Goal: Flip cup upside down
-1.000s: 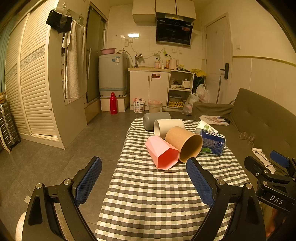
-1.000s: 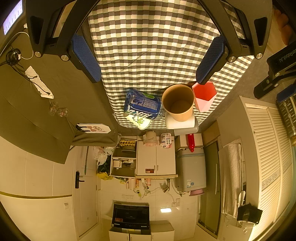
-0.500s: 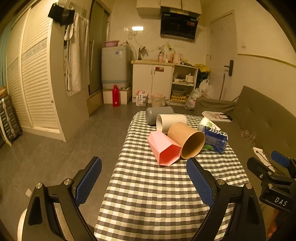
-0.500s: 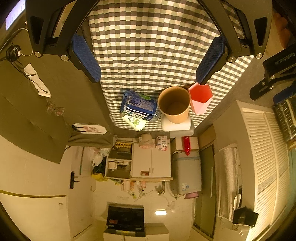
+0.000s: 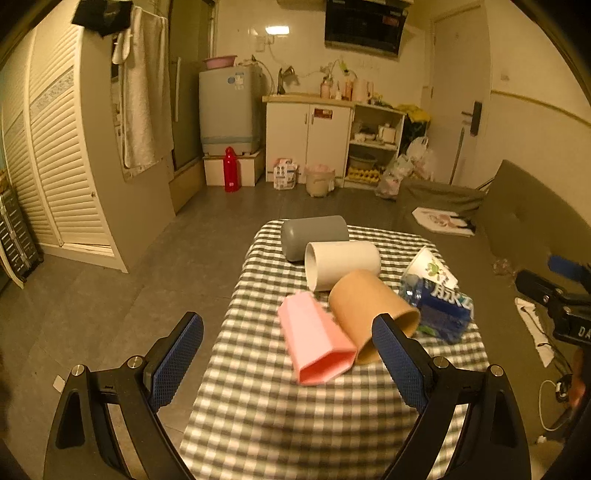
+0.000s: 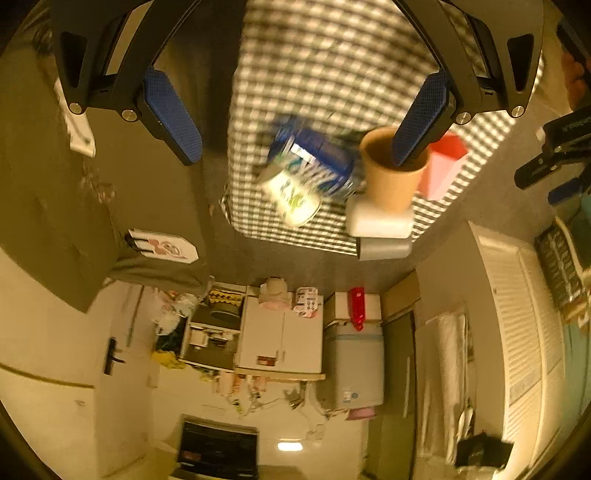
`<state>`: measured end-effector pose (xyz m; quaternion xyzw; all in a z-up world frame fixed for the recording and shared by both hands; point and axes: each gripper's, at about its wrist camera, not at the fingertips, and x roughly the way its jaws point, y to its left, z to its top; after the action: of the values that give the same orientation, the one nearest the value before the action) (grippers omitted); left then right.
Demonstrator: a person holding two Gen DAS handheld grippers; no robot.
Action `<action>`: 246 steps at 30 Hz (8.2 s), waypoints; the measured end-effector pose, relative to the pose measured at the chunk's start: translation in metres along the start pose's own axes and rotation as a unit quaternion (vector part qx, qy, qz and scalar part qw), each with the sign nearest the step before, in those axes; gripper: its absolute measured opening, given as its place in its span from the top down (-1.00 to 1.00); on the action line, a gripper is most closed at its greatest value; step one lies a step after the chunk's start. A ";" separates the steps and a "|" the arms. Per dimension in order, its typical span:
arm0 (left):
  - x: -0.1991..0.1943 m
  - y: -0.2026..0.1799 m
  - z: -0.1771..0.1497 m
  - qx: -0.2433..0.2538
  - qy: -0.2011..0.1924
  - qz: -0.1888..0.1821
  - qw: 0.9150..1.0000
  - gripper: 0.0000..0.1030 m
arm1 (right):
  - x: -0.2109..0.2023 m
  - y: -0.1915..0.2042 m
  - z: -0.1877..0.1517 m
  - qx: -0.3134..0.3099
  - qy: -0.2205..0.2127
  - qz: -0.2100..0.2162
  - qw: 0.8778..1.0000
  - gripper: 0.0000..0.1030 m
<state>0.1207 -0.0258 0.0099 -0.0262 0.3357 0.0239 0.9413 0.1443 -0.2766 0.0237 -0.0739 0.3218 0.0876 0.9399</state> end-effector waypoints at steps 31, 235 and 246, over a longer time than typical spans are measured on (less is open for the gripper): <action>0.133 -0.019 0.043 -0.003 0.057 0.014 0.998 -0.85 | 0.248 -0.036 0.030 0.019 0.235 0.144 0.961 -0.31; -0.062 0.006 -0.108 0.060 -0.035 -0.064 0.995 -0.83 | -0.063 0.097 -0.123 0.060 -0.020 -0.054 0.997 -0.99; -0.056 0.017 -0.110 0.032 -0.028 -0.049 0.998 -1.00 | -0.057 0.098 -0.127 0.060 -0.019 -0.053 0.997 -0.99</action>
<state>0.0073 -0.0174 -0.0404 -0.0118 0.3084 -0.0328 0.9506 0.0035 -0.2125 -0.0486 -0.0322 0.3046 0.0199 0.9517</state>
